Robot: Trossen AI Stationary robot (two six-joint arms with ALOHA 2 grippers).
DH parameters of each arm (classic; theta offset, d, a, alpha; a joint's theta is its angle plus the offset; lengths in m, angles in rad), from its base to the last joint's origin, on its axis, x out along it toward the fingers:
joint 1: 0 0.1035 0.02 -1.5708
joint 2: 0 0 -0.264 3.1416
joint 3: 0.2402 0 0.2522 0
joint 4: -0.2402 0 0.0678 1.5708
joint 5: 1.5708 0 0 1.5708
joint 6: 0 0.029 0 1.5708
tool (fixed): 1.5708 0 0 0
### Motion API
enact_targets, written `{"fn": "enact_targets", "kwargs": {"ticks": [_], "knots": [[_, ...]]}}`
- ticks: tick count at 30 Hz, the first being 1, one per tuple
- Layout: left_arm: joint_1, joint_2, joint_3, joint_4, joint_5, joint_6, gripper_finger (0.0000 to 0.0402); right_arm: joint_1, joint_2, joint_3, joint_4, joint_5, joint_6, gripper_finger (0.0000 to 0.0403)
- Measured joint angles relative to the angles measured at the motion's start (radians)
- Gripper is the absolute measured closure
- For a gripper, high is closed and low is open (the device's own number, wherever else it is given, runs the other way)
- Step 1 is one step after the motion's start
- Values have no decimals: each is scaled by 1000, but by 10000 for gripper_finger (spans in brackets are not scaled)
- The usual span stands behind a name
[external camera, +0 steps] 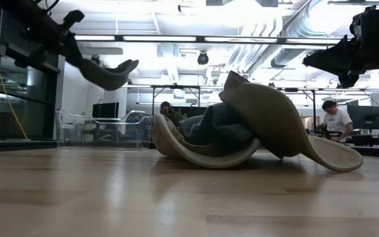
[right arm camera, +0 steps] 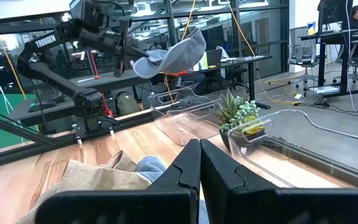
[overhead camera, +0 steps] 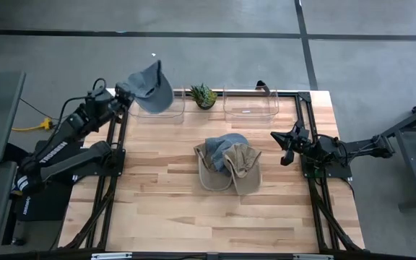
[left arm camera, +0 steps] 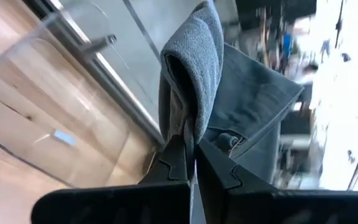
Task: Pick & Place hat
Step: Put the left gray cap into the left transparent bin
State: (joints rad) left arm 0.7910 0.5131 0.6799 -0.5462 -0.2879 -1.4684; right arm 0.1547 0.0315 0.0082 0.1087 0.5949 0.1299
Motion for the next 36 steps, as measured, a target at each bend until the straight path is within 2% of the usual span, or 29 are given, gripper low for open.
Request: {"fn": "enact_targets", "kwargs": {"ticks": [6, 10, 16, 21, 24, 32, 36], "knots": [[-8, -3, -18, 36, -149, -83, 401, 0, 0, 0, 0, 0, 0, 402], [-68, 11, -18, 56, -254, -145, 401, 0, 0, 0, 0, 0, 0, 402], [-261, 99, -18, 52, -478, -290, 401, 0, 0, 0, 0, 0, 0, 402], [-449, 216, -18, 50, -741, -505, 401, 0, 0, 0, 0, 0, 0, 402], [-528, 286, -18, 48, -851, -628, 401, 0, 0, 0, 0, 0, 0, 402], [-629, 442, -18, 36, -940, -845, 401, 0, 0, 0, 0, 0, 0, 402], [-644, 483, -18, -25, -960, -983, 401, 0, 0, 0, 0, 0, 0, 402]]}}
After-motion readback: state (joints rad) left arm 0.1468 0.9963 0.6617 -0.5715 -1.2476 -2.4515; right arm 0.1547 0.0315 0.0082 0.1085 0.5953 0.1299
